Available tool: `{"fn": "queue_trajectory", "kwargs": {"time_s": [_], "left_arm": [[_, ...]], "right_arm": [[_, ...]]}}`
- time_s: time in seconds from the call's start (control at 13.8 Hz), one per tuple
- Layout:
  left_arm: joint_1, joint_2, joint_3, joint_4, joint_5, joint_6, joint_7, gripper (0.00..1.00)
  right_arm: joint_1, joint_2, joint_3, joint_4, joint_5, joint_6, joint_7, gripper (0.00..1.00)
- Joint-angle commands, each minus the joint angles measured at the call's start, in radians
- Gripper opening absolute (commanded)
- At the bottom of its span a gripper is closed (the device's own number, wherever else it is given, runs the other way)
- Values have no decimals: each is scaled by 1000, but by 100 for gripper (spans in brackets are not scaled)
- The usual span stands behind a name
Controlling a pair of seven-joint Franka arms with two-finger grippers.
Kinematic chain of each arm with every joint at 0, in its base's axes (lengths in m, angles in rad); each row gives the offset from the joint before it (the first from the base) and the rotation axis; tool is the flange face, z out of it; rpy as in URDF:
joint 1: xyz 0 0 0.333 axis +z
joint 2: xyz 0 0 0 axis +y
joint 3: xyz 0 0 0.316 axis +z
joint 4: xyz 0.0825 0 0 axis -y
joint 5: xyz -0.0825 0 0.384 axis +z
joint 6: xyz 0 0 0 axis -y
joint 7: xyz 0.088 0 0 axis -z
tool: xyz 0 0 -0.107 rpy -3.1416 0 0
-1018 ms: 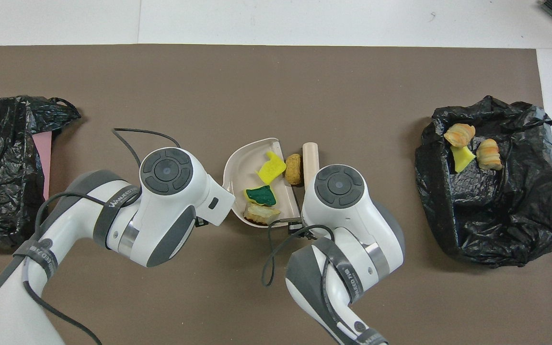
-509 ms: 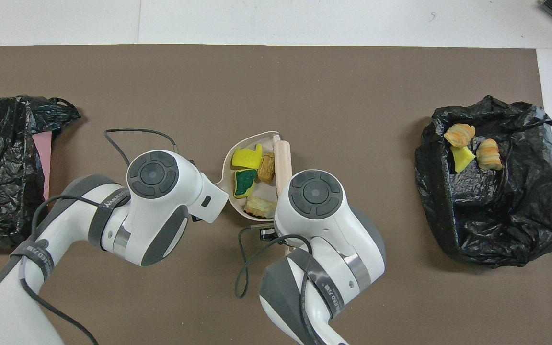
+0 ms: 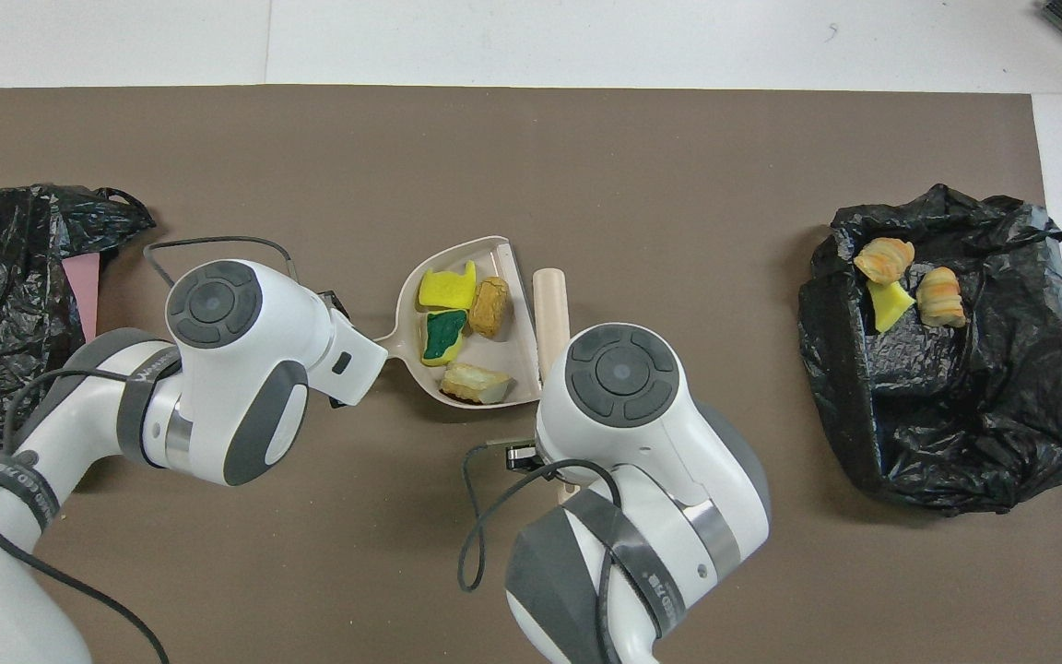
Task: Sweep and dump trash in bin
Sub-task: 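Sweep the tan scrap into the dustpan with the right gripper's brush, then carry the dustpan over the black bag nearest the left arm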
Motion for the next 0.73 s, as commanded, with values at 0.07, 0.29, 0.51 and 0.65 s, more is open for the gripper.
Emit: {"fn": "queue_trajectory", "kwargs": {"time_s": [0.07, 0.29, 0.51, 0.65], "left_arm": [[97, 66, -6, 160, -18, -117, 182, 0], [163, 75, -4, 237, -15, -211, 272, 0], [217, 72, -3, 300, -4, -298, 341, 0], [250, 68, 3, 349, 1, -363, 395, 0]], "right_arm": [[36, -115, 6, -174, 6, 85, 45, 0], [92, -181, 6, -257, 21, 126, 110, 0], [159, -237, 6, -350, 24, 177, 156, 0], [194, -229, 6, -358, 24, 208, 222, 0]]}}
